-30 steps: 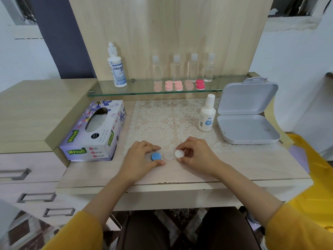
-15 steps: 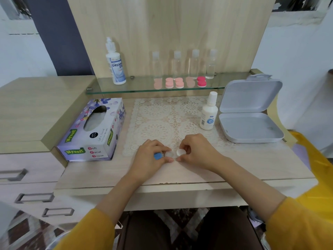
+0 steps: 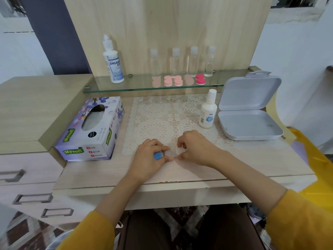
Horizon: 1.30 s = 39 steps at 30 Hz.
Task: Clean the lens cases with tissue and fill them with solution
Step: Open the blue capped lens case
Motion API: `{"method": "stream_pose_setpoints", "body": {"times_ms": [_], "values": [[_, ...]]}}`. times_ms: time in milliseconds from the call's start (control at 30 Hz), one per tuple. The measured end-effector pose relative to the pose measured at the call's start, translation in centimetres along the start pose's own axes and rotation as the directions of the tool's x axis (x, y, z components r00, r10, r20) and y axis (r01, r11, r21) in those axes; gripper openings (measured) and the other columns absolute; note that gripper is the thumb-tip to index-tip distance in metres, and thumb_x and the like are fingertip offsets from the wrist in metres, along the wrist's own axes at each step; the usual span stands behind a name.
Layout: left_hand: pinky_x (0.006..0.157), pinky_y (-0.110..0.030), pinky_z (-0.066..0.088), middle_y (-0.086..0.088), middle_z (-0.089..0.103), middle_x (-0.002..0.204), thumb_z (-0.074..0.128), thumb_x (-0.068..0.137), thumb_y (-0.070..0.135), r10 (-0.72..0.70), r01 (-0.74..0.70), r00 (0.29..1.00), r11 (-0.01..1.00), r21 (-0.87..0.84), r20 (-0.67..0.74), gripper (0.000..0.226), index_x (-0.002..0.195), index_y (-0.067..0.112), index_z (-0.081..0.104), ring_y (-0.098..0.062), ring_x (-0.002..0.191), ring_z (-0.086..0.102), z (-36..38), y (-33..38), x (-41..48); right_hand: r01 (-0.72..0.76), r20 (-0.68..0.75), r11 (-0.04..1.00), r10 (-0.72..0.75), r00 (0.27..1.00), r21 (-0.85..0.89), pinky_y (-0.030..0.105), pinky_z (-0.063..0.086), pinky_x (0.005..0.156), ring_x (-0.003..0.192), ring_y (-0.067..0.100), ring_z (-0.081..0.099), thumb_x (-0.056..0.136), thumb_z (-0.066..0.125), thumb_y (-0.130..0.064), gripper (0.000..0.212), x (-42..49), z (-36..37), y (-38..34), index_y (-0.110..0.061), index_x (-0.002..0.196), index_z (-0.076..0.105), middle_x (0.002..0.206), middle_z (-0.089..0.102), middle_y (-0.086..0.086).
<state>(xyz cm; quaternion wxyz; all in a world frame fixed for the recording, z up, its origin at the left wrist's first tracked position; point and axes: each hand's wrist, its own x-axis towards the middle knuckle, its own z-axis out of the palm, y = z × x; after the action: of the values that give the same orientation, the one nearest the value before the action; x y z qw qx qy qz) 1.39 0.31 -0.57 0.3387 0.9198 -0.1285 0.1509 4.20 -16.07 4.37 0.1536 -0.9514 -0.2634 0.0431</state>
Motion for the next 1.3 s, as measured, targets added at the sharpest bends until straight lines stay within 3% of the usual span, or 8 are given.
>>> {"method": "stream_pose_setpoints", "body": {"times_ms": [100, 267, 433, 567, 733, 867, 1100, 1300], "values": [[0.076, -0.007, 0.030, 0.012, 0.055, 0.083, 0.076, 0.071, 0.031, -0.003, 0.003, 1.000, 1.000, -0.010, 0.000, 0.030, 0.097, 0.016, 0.073, 0.003, 0.079, 0.043, 0.0, 0.0, -0.1, -0.012, 0.013, 1.000, 0.012, 1.000, 0.001, 0.024, 0.040, 0.072, 0.100, 0.023, 0.054, 0.081, 0.060, -0.009, 0.033, 0.0, -0.3, -0.1, -0.008, 0.114, 0.062, 0.110, 0.059, 0.010], [0.077, -0.009, 0.031, 0.009, 0.057, 0.086, 0.075, 0.072, 0.031, -0.014, 0.014, 1.000, 1.000, -0.005, -0.001, 0.030, 0.098, 0.016, 0.072, -0.006, 0.084, 0.045, 0.0, 0.1, 0.0, -0.091, -0.016, 0.995, 0.090, 0.996, -0.051, 0.030, 0.042, 0.066, 0.087, 0.024, 0.053, 0.078, 0.068, -0.030, 0.034, -0.1, 0.3, -0.2, -0.004, 0.097, 0.062, 0.095, 0.058, 0.010], [0.076, -0.005, 0.029, 0.012, 0.056, 0.085, 0.076, 0.071, 0.032, -0.017, 0.017, 1.000, 1.000, -0.011, -0.004, 0.031, 0.097, 0.016, 0.073, -0.004, 0.082, 0.045, -0.1, 0.0, -0.1, -0.059, 0.001, 0.998, 0.059, 0.998, -0.005, 0.025, 0.038, 0.073, 0.102, 0.023, 0.053, 0.081, 0.064, -0.017, 0.039, 0.0, 0.0, -0.1, -0.013, 0.120, 0.058, 0.112, 0.058, 0.009], [0.076, -0.003, 0.028, 0.012, 0.055, 0.085, 0.075, 0.071, 0.033, -0.013, 0.013, 1.000, 1.000, -0.006, 0.002, 0.031, 0.097, 0.017, 0.073, -0.001, 0.082, 0.043, -0.1, 0.0, -0.1, -0.072, -0.019, 0.997, 0.071, 0.997, -0.033, 0.027, 0.039, 0.068, 0.090, 0.021, 0.052, 0.078, 0.068, -0.030, 0.034, 0.1, 0.3, -0.4, -0.008, 0.103, 0.062, 0.102, 0.058, 0.008], [0.076, -0.002, 0.027, 0.017, 0.052, 0.081, 0.075, 0.071, 0.033, -0.020, 0.020, 1.000, 1.000, -0.024, 0.003, 0.030, 0.097, 0.018, 0.073, 0.006, 0.080, 0.043, -0.1, 0.1, 0.0, 0.007, -0.004, 0.999, -0.007, 1.000, -0.045, 0.025, 0.036, 0.070, 0.095, 0.018, 0.049, 0.082, 0.060, -0.009, 0.029, -0.1, 0.0, -0.3, -0.017, 0.109, 0.066, 0.105, 0.058, 0.004], [0.076, -0.003, 0.029, 0.013, 0.055, 0.083, 0.076, 0.071, 0.032, -0.020, 0.020, 1.000, 1.000, -0.023, 0.003, 0.030, 0.097, 0.017, 0.073, 0.006, 0.080, 0.044, -0.1, 0.0, 0.0, 0.034, -0.019, 0.999, -0.034, 0.999, 0.023, 0.024, 0.041, 0.070, 0.081, 0.010, 0.044, 0.079, 0.059, -0.005, 0.030, -0.3, -0.7, -0.1, -0.020, 0.103, 0.070, 0.103, 0.063, 0.002], [0.075, -0.007, 0.030, 0.013, 0.056, 0.085, 0.076, 0.071, 0.031, -0.023, 0.023, 1.000, 1.000, -0.016, 0.009, 0.030, 0.098, 0.018, 0.073, -0.004, 0.082, 0.044, -0.1, 0.0, -0.1, 0.060, 0.011, 0.993, -0.061, 0.998, 0.106, 0.005, 0.033, 0.058, 0.064, -0.006, 0.038, 0.078, 0.060, -0.002, 0.030, -0.3, -0.9, 0.2, -0.016, 0.103, 0.069, 0.105, 0.065, -0.001], [0.076, -0.004, 0.029, 0.015, 0.054, 0.084, 0.076, 0.071, 0.032, -0.018, 0.018, 1.000, 1.000, -0.006, 0.014, 0.030, 0.098, 0.018, 0.072, -0.004, 0.084, 0.045, -0.2, -0.1, -0.1, -0.003, -0.001, 0.994, 0.004, 1.000, 0.113, 0.013, 0.037, 0.060, 0.075, 0.008, 0.048, 0.076, 0.068, -0.013, 0.039, -0.1, -0.2, 0.6, -0.009, 0.114, 0.062, 0.102, 0.064, 0.004]]}}
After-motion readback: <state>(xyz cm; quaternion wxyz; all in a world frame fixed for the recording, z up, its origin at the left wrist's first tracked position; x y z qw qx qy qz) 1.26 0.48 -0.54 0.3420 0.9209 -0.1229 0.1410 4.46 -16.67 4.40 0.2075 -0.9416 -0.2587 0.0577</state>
